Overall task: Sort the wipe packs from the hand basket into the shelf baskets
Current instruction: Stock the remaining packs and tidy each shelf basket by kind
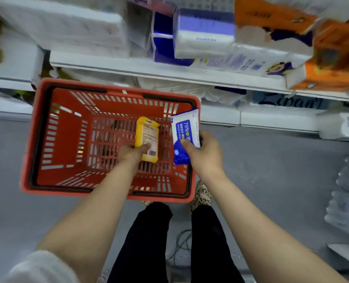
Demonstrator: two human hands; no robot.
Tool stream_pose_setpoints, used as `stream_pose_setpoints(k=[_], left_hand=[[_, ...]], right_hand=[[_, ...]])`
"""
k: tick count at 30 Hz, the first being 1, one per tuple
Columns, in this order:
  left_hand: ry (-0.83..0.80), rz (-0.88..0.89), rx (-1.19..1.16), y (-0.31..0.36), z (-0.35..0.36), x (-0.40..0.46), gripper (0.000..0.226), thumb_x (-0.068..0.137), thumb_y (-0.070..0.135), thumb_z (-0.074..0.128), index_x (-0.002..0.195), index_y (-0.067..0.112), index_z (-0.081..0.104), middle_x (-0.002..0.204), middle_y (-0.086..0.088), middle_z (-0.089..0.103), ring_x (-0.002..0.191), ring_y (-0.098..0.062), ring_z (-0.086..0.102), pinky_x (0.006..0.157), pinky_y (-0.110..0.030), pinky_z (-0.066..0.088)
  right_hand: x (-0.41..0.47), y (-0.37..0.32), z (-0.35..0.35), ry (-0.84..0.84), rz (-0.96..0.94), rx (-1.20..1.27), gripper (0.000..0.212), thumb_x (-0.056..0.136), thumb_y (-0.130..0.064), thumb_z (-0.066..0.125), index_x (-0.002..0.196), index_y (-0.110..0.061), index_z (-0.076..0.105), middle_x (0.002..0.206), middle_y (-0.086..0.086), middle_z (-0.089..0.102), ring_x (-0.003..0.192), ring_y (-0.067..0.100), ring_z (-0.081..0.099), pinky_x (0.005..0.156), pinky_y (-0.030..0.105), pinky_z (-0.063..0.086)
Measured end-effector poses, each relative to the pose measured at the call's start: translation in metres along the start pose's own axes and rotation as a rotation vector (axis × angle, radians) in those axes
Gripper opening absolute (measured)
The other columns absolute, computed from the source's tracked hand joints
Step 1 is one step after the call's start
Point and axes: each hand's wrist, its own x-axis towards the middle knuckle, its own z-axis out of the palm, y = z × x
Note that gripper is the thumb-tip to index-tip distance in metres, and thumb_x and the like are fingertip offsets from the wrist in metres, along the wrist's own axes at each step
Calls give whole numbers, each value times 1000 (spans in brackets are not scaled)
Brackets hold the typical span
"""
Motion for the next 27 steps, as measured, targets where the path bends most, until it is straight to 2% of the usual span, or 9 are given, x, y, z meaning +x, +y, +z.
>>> stream_pose_setpoints(k=[3, 6, 9, 12, 15, 18, 20, 24, 27], left_hand=[[27, 186, -133, 27, -18, -61, 27, 78, 23, 81, 94, 14, 61, 94, -7, 73, 81, -26, 71, 73, -36, 58], [113, 494, -58, 52, -32, -130, 23, 79, 27, 79, 88, 26, 58, 80, 13, 69, 72, -5, 67, 61, -12, 49], [154, 825, 104, 70, -36, -190, 24, 85, 24, 71, 104, 34, 61, 90, 23, 69, 83, 11, 61, 73, -3, 40], [58, 1106, 239, 89, -27, -230, 46, 86, 3, 65, 129, 19, 60, 129, 7, 64, 117, -7, 59, 100, -21, 43], [0, 1295, 402, 113, -8, -257, 61, 76, -10, 65, 135, 4, 55, 141, -11, 54, 132, -26, 49, 111, -44, 37], [-155, 1275, 474, 139, 18, -279, 58, 80, 14, 76, 134, 9, 56, 146, -8, 48, 140, -23, 38, 115, -43, 29], [-256, 1143, 344, 162, 36, -294, 53, 81, 27, 77, 130, 16, 60, 147, -4, 46, 140, -17, 37, 115, -38, 30], [-358, 1061, 217, 221, 80, -325, 71, 84, 32, 74, 146, 26, 38, 142, 5, 52, 123, -10, 53, 103, -35, 45], [-450, 1068, 255, 256, 127, -353, 75, 81, 24, 77, 145, 30, 39, 134, 2, 58, 115, -16, 60, 97, -43, 51]], right_hand=[[-15, -14, -2, 57, -6, 27, 29, 88, -22, 70, 108, -33, 53, 83, -23, 63, 82, 4, 68, 76, 32, 59], [-33, -34, -11, 90, -85, 133, 63, 91, -11, 63, 142, -39, 39, 90, -28, 61, 80, -11, 65, 65, 7, 50], [-47, -67, -26, 78, -125, 196, 31, 95, -13, 57, 123, -26, 66, 94, -26, 65, 92, -7, 64, 74, 6, 47], [-59, -102, -48, 26, -81, 384, 22, 95, -34, 61, 93, -15, 73, 91, 1, 75, 89, 14, 68, 85, 33, 53], [-64, -123, -82, 0, -71, 478, 27, 90, -37, 68, 94, -11, 72, 95, 9, 76, 85, 16, 69, 84, 35, 55], [-62, -127, -127, 8, -77, 563, 22, 95, -19, 63, 107, -2, 69, 109, 26, 69, 90, 28, 67, 91, 50, 52], [-55, -123, -165, 16, -107, 569, 25, 97, -17, 60, 112, 1, 66, 111, 27, 68, 96, 35, 67, 93, 53, 51], [-48, -115, -252, -71, -221, 514, 34, 89, -32, 69, 106, -3, 69, 101, 13, 75, 94, 30, 72, 80, 41, 59], [-45, -111, -317, -24, -276, 487, 35, 78, -34, 78, 95, -3, 71, 93, 11, 76, 83, 23, 74, 67, 33, 59]])
